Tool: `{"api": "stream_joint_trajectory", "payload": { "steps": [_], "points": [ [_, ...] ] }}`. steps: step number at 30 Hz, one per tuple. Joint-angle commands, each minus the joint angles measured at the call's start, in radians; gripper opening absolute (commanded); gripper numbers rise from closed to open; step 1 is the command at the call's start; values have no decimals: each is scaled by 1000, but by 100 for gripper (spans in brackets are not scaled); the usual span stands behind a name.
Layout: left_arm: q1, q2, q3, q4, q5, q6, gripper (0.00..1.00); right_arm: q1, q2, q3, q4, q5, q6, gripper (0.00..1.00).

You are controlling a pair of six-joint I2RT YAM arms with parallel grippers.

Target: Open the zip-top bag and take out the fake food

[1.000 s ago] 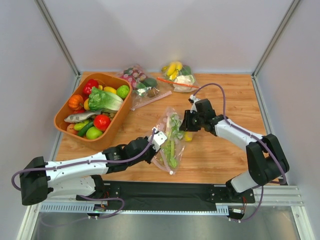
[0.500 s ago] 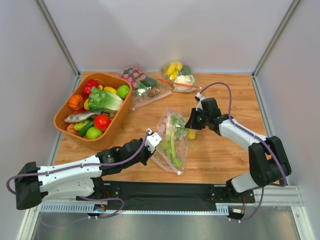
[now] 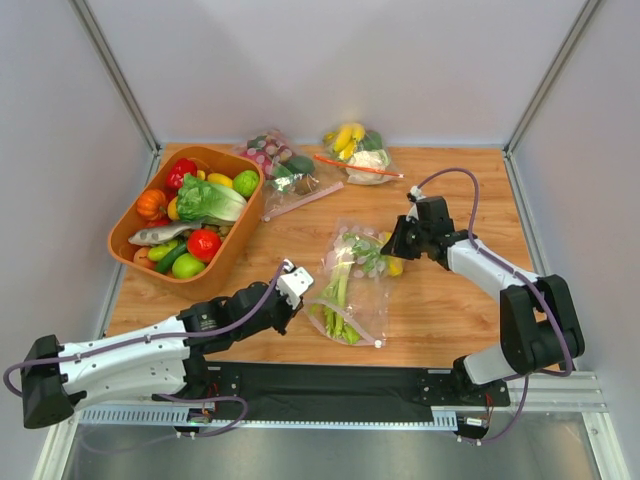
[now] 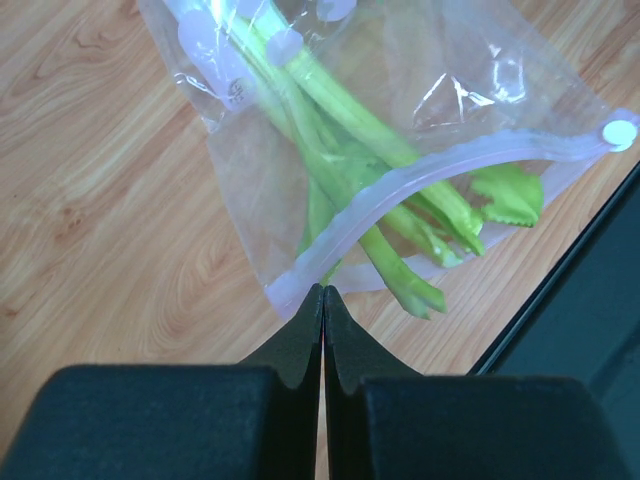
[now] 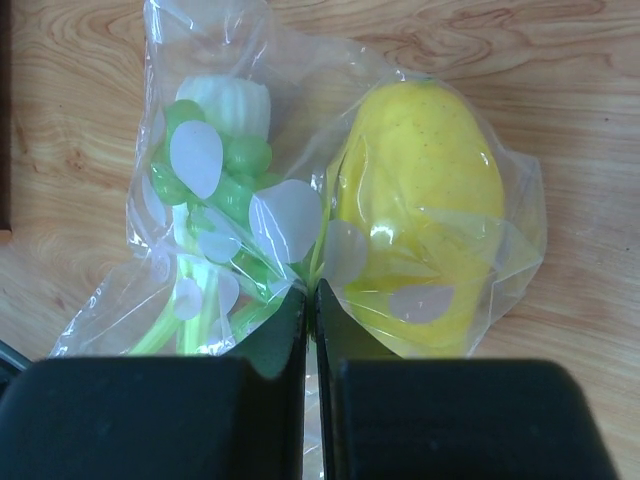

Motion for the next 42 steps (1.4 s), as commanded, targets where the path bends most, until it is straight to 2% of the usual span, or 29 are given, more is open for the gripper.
{"api": "stream_joint_trajectory", "payload": {
  "steps": [1,9,16,19,24,31,36,42],
  "points": [
    [3,-38,58,-32,31,-17,0,-20,-26,-5,30,34,17,0],
    [1,-90,79,-56,90,-23,0,-23,-12,3,29,46,39,0],
    [-43,84,95,133,207,-94,0,-15,-11,4,50,26,66,0],
    [-54,165,119,201,233,-109,3,-1,-17,0,52,28,79,0],
    [-55,298,171,216,256,-121,16,35,-28,-6,66,35,112,0],
    [-60,449,242,127,212,-178,24,72,-45,-3,67,71,143,0],
    [-132,373,216,64,100,-230,29,71,-35,16,30,114,120,0],
    [-183,229,90,-14,-46,-358,36,74,9,66,23,129,140,0]
  ]
}}
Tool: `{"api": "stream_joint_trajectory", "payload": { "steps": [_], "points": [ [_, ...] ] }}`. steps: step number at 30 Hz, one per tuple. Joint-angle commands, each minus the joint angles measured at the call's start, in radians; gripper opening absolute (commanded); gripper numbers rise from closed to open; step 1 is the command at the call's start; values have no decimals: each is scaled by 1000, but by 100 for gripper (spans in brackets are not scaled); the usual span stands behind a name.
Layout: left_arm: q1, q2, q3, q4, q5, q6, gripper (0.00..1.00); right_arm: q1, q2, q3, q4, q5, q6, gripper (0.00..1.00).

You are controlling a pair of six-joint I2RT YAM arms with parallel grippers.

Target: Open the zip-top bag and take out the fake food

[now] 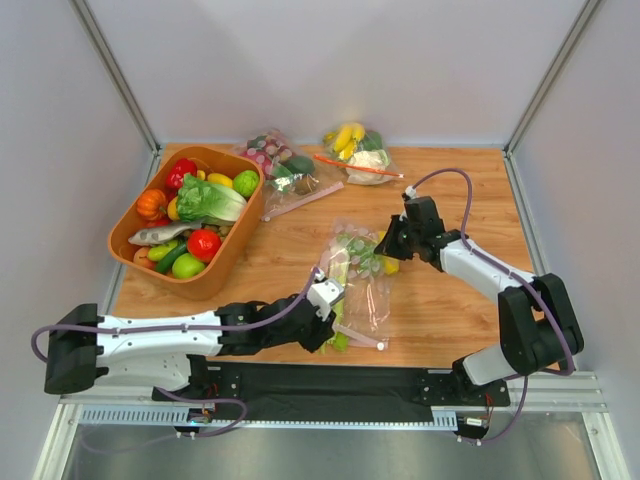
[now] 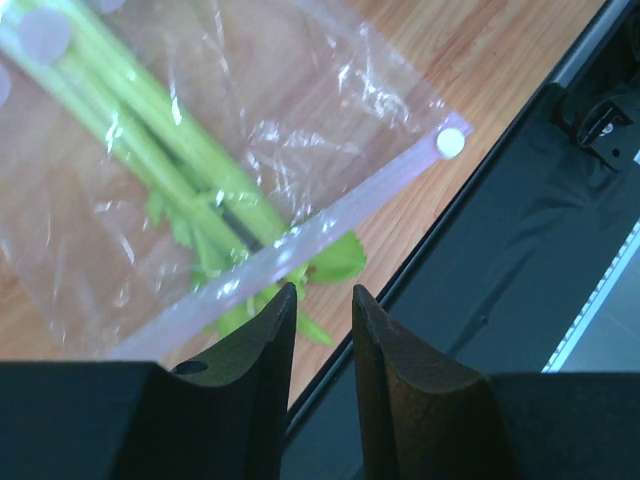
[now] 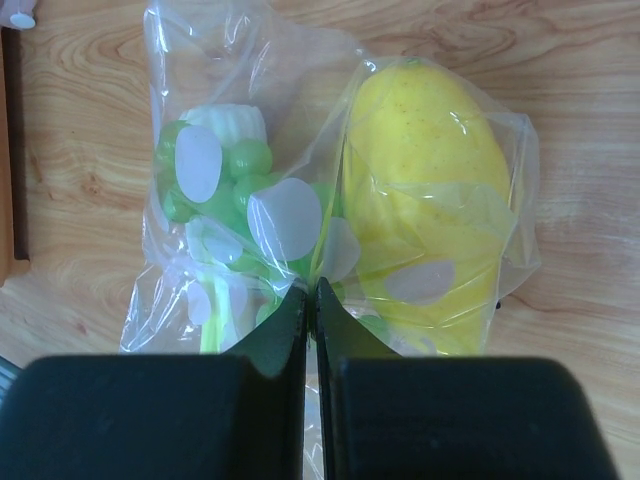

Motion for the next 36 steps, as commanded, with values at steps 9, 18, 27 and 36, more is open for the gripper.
{"api": "stream_joint_trajectory", "payload": {
  "steps": [9,18,27,36],
  "points": [
    [-15,-56,-110,-42,-178,-109,55,1,23,88,11,39,29,0],
    [33,99,-78,60,-211,-98,76,3,-19,67,6,23,45,0],
    [90,148,-82,225,-137,-84,82,23,-20,42,9,17,55,0],
    [96,272,-38,206,-151,-78,86,38,-14,48,18,3,61,0]
  ]
}}
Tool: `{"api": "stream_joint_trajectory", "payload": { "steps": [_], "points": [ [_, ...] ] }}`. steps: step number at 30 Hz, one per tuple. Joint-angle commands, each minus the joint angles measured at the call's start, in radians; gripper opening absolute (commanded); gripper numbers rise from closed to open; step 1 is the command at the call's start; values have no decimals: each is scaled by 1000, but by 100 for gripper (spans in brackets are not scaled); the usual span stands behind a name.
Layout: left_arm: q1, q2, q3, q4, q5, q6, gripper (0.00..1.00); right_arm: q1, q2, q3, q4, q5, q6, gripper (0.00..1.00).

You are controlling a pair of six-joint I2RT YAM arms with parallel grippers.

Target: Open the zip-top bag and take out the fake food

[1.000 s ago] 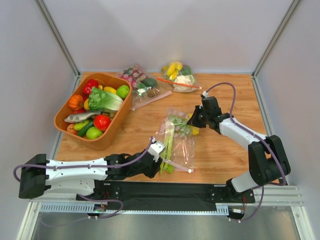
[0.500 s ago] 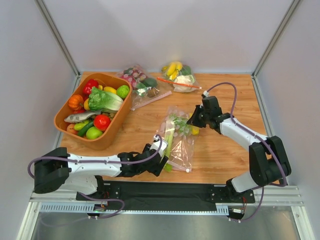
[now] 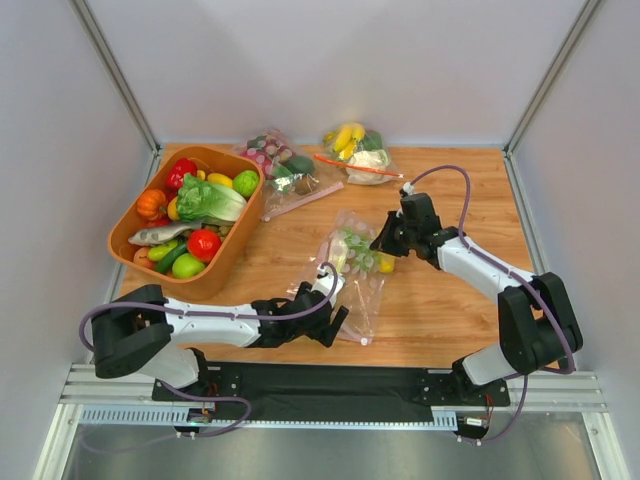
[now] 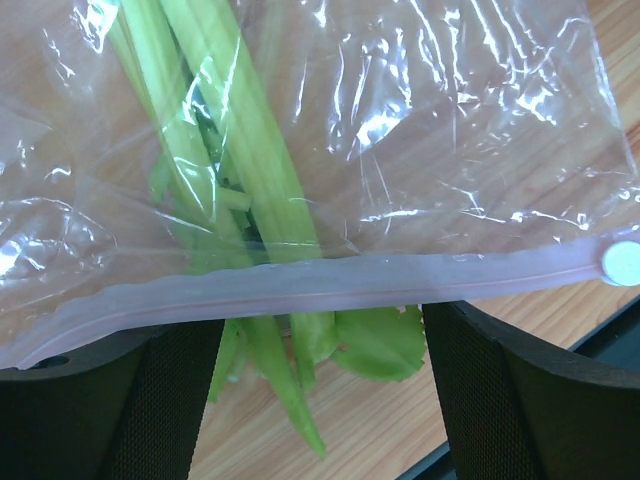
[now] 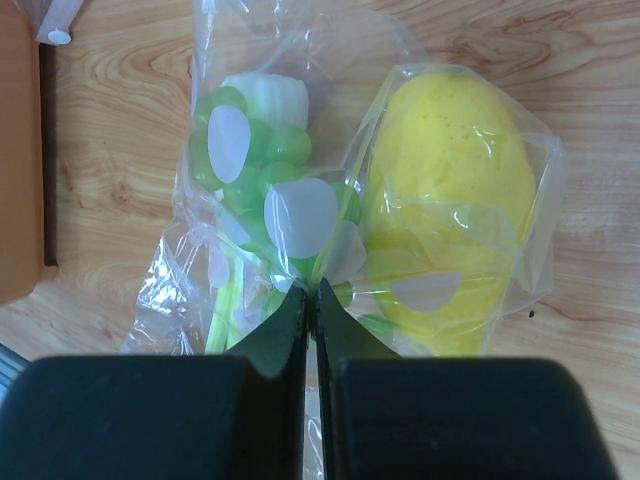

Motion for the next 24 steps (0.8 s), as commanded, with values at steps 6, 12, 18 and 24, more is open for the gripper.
{"api": "stream_joint_trajectory", "payload": {
  "steps": [6,12,18,24],
  "points": [
    [5,42,31,2,-85,10,85,11,-24,-2,24,-15,13,0],
    [5,64,40,-36,-84,25,28,10,-24,3,1,24,-16,0],
    [5,-81,23,-117,17,89,2,-22,-18,10,-19,70,-49,0],
    [8,-273,9,-281,157,120,0,-79,0,42,-42,111,-88,0]
  ]
}}
